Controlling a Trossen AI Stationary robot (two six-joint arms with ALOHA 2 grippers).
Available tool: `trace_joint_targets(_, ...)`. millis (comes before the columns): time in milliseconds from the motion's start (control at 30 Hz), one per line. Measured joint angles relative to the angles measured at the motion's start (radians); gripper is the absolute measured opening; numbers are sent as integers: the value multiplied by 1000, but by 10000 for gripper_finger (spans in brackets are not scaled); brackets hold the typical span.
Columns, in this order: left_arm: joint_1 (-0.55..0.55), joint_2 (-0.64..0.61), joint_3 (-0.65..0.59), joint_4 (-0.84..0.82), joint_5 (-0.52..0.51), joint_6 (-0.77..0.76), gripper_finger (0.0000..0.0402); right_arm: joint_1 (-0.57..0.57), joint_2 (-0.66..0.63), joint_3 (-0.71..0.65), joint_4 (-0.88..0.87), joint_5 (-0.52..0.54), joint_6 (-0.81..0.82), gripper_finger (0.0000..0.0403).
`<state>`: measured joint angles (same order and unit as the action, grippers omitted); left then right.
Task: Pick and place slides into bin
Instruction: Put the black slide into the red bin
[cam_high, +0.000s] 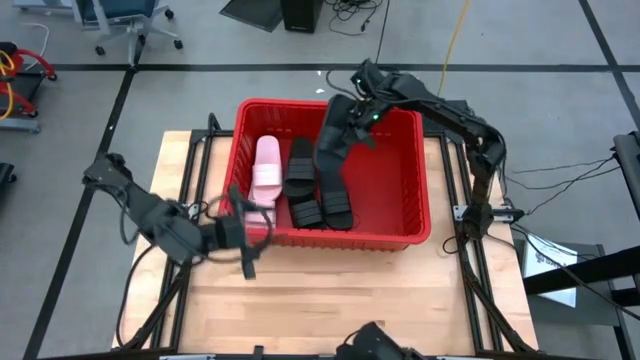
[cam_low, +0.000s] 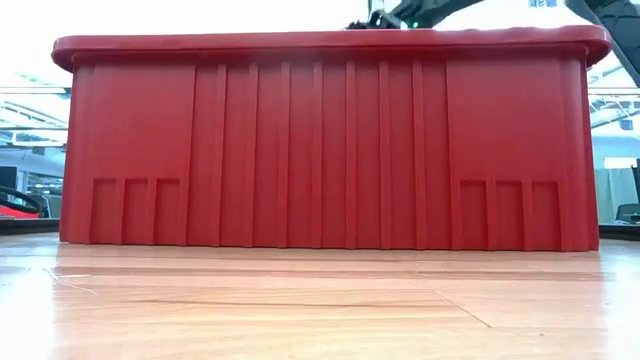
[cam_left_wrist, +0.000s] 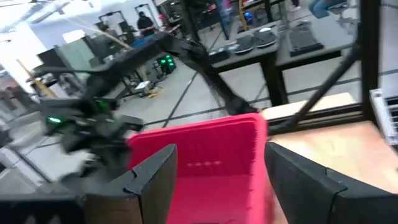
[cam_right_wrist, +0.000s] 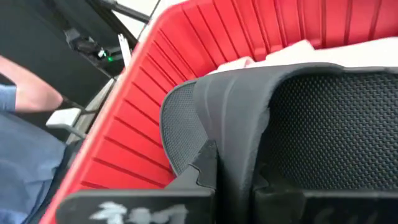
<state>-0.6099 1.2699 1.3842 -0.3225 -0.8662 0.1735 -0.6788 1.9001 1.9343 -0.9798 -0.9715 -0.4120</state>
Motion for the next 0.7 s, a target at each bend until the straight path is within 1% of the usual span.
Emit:
trace_joint_targets(200,88,-127,1,-73,0,-15,248,2,57,0,-5,3,-61,4)
trace_joint_targets(333,142,-181,1,-105,1,-15,248,4,94,-1,-6,6,-89,4)
trace_joint_targets(467,186,-209,1,-128,1,-9,248,8,115,-1,-9,8,-110,4)
trace_joint_targets(567,221,-213,1,-137,10,2,248,16,136,-1,-35,48,-139,4)
trace_joint_targets(700,259,-210,1,-160,54,0,248,33,170,-2,-70,89,-173,4)
